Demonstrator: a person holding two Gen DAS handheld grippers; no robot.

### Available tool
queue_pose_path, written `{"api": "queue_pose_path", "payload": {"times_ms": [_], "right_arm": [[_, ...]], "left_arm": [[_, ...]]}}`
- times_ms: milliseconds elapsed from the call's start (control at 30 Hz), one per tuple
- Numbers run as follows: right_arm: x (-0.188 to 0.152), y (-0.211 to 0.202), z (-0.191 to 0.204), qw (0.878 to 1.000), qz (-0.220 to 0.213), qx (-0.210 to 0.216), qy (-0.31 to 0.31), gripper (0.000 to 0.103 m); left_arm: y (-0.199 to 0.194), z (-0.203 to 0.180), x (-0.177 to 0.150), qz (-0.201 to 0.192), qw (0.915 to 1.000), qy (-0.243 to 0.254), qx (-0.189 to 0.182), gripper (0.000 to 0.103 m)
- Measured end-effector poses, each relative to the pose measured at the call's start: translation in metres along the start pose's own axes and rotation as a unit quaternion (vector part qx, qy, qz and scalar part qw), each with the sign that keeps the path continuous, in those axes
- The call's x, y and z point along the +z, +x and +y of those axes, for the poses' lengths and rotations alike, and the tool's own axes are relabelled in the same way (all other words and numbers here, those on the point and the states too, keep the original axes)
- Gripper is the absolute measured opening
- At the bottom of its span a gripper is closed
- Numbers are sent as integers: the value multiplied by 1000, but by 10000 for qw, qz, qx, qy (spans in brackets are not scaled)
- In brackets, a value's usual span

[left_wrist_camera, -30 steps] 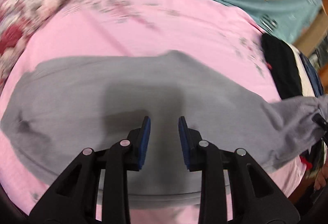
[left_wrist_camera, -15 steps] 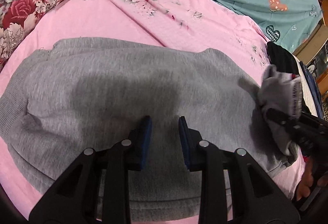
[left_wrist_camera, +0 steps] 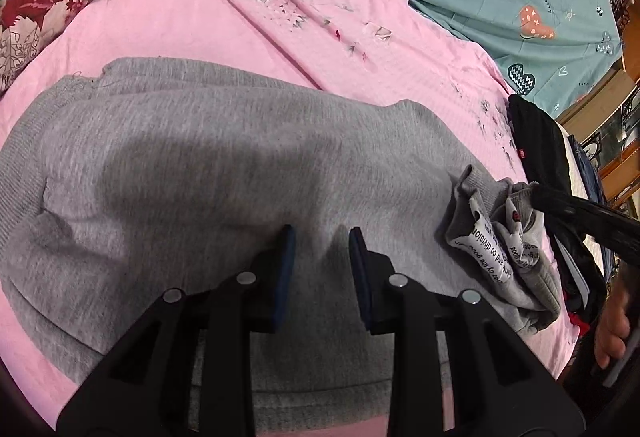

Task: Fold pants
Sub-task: 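Carry the cuff with the right tool onto the waistband held by the left tool, then open both tools and release the folded pants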

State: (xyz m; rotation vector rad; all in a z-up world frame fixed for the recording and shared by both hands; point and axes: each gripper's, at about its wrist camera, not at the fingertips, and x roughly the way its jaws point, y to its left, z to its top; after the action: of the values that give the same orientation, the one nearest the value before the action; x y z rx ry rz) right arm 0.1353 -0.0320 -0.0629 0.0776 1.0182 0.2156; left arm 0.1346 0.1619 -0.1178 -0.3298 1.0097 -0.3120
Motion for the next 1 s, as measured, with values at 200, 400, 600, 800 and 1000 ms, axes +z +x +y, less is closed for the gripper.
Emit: {"api": "queue_pose_path", "payload": {"times_ms": [200, 400, 600, 800, 1000], "right_arm": [[-12, 73, -20, 9971, 689, 62, 330, 0], [-23, 12, -14, 9981, 415, 448, 104, 18], [-67, -68, -40, 9972, -578, 313, 346, 77], [-115, -72, -84, 9932, -358, 495, 992, 77], [-136, -74, -104, 9877, -413, 850, 1243, 77]], "left_arm": [[3, -3, 1, 29, 9999, 102, 133, 28], [3, -11, -2, -52, 9990, 301, 339, 28], [-11, -9, -7, -156, 9998, 78, 72, 54], [-100, 19, -26, -808, 9935, -794, 145, 86], [-115, 87, -34, -429, 9674, -2494, 77, 85]]}}
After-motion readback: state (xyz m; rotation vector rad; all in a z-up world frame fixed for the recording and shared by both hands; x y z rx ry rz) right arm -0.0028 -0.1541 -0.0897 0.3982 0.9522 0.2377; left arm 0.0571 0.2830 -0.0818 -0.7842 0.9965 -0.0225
